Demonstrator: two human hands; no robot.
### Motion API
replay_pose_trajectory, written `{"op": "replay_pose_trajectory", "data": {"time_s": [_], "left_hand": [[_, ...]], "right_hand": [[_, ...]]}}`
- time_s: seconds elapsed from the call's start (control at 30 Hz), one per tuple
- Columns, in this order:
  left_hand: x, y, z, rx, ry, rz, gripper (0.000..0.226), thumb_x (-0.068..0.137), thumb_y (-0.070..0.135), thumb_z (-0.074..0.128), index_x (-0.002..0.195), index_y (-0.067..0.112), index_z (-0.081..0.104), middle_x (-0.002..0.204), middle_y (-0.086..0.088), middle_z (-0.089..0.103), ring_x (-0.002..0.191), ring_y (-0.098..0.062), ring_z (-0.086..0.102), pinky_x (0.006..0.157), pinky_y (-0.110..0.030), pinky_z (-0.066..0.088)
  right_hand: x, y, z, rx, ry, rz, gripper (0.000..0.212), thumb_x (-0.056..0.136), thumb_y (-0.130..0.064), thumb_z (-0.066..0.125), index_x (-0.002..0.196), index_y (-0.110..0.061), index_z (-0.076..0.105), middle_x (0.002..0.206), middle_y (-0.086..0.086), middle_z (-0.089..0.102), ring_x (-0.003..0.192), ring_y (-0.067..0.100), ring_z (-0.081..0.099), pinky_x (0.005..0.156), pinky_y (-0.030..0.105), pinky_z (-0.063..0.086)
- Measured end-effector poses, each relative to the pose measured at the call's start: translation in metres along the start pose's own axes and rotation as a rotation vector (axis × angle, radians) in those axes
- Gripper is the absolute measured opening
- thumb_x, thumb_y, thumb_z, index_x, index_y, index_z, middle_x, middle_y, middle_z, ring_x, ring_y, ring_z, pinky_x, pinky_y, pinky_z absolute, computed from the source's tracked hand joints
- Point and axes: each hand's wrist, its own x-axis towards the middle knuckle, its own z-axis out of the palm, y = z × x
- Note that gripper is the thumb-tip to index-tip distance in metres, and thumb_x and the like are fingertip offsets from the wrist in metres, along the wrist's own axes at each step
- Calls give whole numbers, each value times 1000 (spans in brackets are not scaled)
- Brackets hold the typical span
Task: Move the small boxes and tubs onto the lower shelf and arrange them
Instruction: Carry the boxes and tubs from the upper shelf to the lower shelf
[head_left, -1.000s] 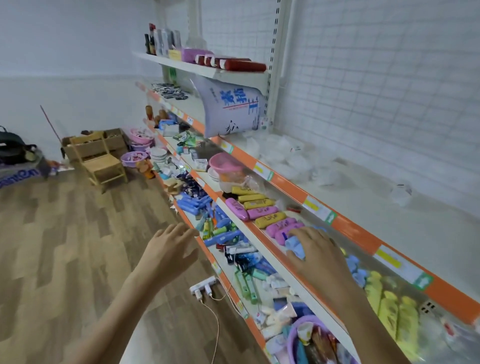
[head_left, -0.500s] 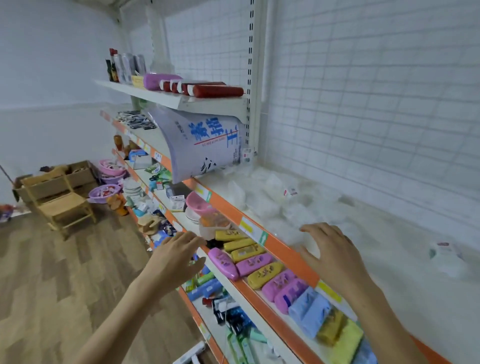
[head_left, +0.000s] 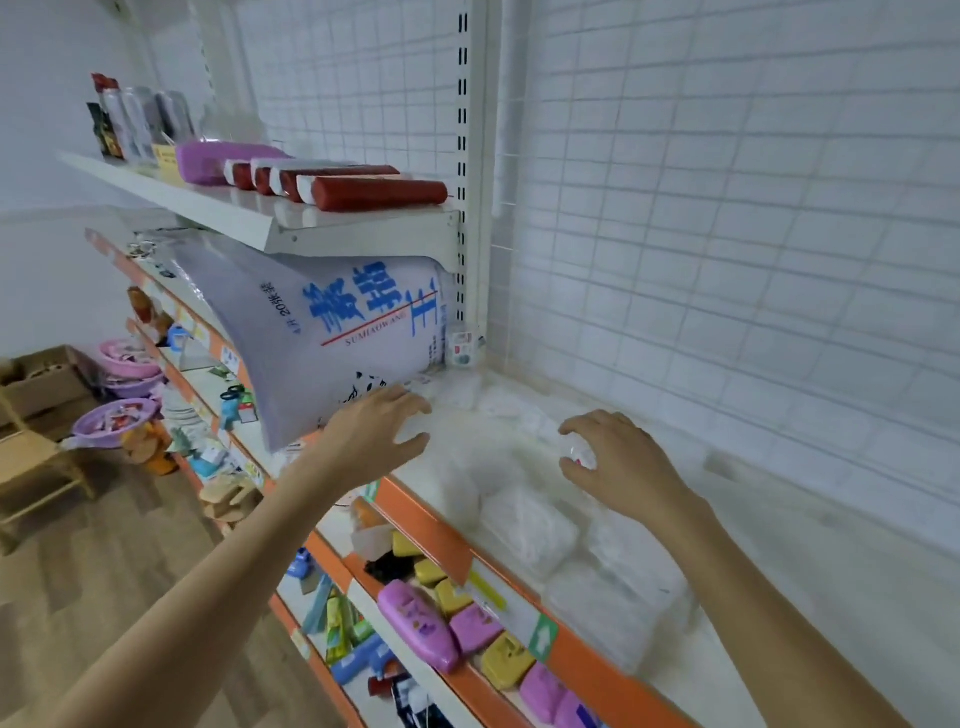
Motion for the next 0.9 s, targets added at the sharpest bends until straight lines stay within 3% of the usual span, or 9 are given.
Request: {"op": "replay_pose_trajectory", "data": {"time_s": [0.3, 0.53, 0.7, 0.8, 0.9], "left_hand": [[136, -33, 82, 20, -245, 330, 58, 86, 44, 57, 136, 22, 38, 137, 0, 41, 121, -20, 43, 98, -34, 39], [173, -29, 129, -254, -393, 418, 68, 81, 44, 65, 139, 23, 36, 146, 3, 32, 132, -17, 32, 104, -30, 29], [174, -32, 143, -281, -237, 487, 53, 85, 41, 61, 131, 18, 46, 134, -1, 45, 125, -19, 37, 98, -29, 34], [169, -38, 147, -301, -175, 546, 54, 83, 51, 58, 126, 18, 52, 127, 0, 51, 119, -19, 42, 96, -30, 38], [169, -44, 138, -485, -191, 511, 58, 77, 65, 52, 111, 18, 61, 111, 6, 56, 102, -11, 51, 87, -27, 41]], "right_hand": [[79, 6, 43, -251, -222, 203, 67, 83, -41, 60, 140, -26, 30, 141, 2, 34, 127, 22, 33, 99, 36, 30], [84, 1, 52, -90, -183, 371, 69, 78, -23, 70, 136, -30, 31, 130, 3, 33, 115, 21, 39, 84, 33, 45], [75, 2, 58, -94, -137, 397, 66, 81, -26, 66, 137, -32, 32, 126, 1, 34, 112, 18, 41, 87, 27, 39], [66, 3, 54, -20, -148, 420, 58, 78, -34, 66, 130, -34, 39, 124, -6, 42, 112, 13, 45, 89, 26, 39], [54, 5, 49, 150, -97, 484, 40, 80, -41, 63, 116, -35, 47, 120, -9, 53, 108, 12, 52, 90, 31, 44]]}}
